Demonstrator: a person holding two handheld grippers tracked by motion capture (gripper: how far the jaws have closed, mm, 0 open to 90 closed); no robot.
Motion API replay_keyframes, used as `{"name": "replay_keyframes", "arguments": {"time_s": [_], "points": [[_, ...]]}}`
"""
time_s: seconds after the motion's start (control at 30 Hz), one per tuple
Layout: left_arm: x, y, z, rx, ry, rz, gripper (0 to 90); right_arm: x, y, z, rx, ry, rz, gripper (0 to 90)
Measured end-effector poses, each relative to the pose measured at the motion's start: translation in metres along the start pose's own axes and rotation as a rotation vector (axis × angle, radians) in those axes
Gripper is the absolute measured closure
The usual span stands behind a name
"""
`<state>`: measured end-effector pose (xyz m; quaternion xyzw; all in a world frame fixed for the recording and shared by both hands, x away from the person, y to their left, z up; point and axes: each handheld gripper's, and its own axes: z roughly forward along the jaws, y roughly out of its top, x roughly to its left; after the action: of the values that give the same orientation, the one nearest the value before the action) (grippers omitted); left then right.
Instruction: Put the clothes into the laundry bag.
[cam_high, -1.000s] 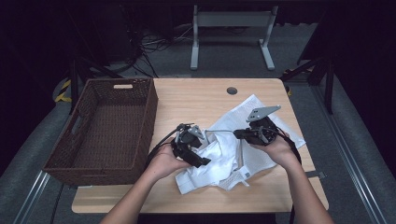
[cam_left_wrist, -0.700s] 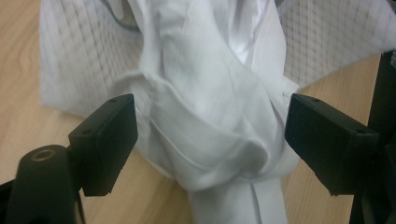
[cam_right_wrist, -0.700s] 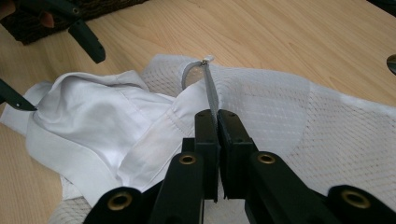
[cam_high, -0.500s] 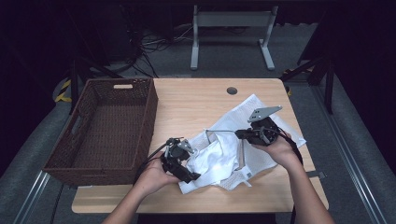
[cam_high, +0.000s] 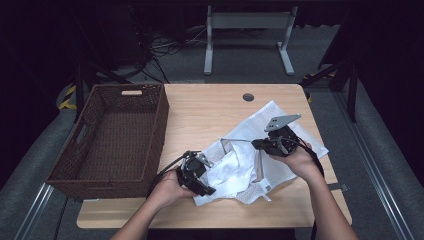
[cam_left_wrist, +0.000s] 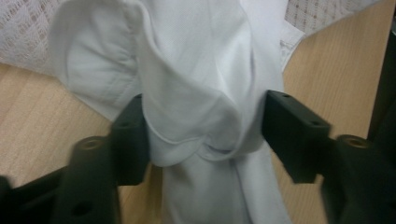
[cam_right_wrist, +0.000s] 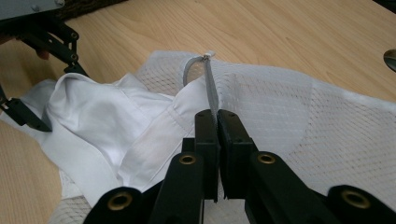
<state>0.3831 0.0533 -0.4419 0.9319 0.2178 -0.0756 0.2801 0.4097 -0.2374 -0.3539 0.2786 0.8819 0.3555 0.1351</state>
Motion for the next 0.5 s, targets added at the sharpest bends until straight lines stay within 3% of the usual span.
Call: {"name": "replay_keyframes", "arguments": {"time_s": [0.27,0.4,0.5], "points": [[0.004,0.001,-0.007,-0.019,-0.032,-0.039,72.7,0.001,-0.001,0.002,0.007,0.002,-0.005,86.8],[0.001,0.003,-0.013,-0.038,-0.012,-0.031,77.6,0.001,-0.001,0.001,0.007,0.003,-0.002,86.9],[-0.002,0.007,-0.019,-0.055,0.014,-0.002,78.5,0.001,-0.001,0.001,0.006,0.004,-0.008,86.9]]}}
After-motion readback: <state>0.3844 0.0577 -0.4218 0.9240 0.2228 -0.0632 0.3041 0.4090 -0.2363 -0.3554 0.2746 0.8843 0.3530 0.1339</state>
